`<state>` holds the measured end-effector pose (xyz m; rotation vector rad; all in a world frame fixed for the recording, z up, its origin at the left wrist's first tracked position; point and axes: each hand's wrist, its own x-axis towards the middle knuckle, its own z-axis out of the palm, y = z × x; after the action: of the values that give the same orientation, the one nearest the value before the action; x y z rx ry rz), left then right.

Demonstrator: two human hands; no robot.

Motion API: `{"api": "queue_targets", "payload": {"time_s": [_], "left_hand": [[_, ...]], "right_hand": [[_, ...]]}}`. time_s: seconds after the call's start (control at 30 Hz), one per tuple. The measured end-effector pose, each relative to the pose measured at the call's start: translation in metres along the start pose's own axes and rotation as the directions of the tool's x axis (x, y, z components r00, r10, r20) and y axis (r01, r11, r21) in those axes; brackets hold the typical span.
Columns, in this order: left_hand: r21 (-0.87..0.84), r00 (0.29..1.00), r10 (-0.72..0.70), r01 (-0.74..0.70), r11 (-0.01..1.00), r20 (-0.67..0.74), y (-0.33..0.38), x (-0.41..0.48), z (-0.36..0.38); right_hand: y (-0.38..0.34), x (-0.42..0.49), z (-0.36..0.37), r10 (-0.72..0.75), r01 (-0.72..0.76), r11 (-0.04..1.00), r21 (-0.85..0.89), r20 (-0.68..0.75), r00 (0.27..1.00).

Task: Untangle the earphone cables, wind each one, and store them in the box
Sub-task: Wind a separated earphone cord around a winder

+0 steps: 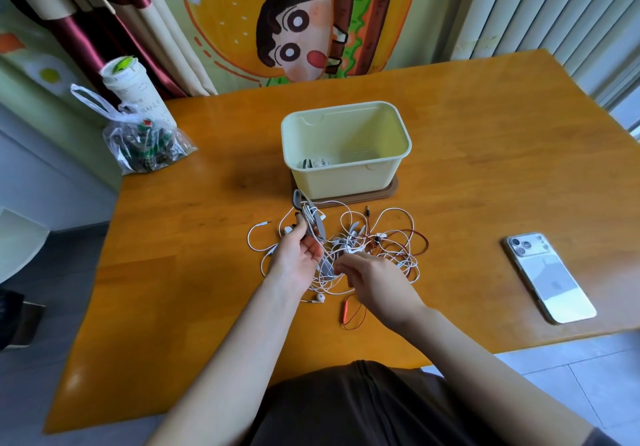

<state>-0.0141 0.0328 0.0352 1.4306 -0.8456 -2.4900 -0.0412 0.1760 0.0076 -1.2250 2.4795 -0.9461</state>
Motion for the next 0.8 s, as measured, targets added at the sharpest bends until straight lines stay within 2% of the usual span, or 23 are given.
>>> {"api": "queue_targets", "payload": {"time_s": [0.2,0.3,0.4,0.53,0.63,0.7,0.8], "left_hand": [[-0.037,0.999,0.001,-0.002,0.999,-0.043,0.002,-0.001,0.001],[-0.037,1.0,-0.012,0.011,0.999,-0.018,0.0,-0.001,0.004],[0.019,0.998,-0.035,0.034,0.999,0.058,-0.001,-0.003,0.003],[0.261,0.964,-0.097,0.03,0.965,0.249,-0.004,-0.006,-0.007],[0.53,0.905,-0.181,-0.056,0.846,0.384,-0.007,-0.004,-0.019],[0.707,0.909,-0.178,-0.157,0.69,0.376,-0.005,-0.002,-0.024],[0.851,0.931,-0.11,-0.264,0.454,0.347,0.001,0.0,-0.028]], "right_hand": [[0.004,0.002,-0.004,-0.003,0.003,1.0,0.005,-0.035,0.999],[0.004,0.002,-0.001,-0.01,0.01,1.0,-0.018,-0.012,1.0],[0.009,0.002,0.0,0.059,-0.059,0.998,-0.01,0.008,0.998],[0.028,0.008,-0.012,0.216,-0.216,0.976,0.014,-0.008,0.976],[0.032,0.017,-0.026,0.228,-0.228,0.973,-0.036,-0.009,0.974],[0.03,0.02,-0.033,0.189,-0.188,0.978,-0.092,0.007,0.982],[0.03,0.025,-0.039,0.187,-0.183,0.976,-0.116,0.027,0.982]]}}
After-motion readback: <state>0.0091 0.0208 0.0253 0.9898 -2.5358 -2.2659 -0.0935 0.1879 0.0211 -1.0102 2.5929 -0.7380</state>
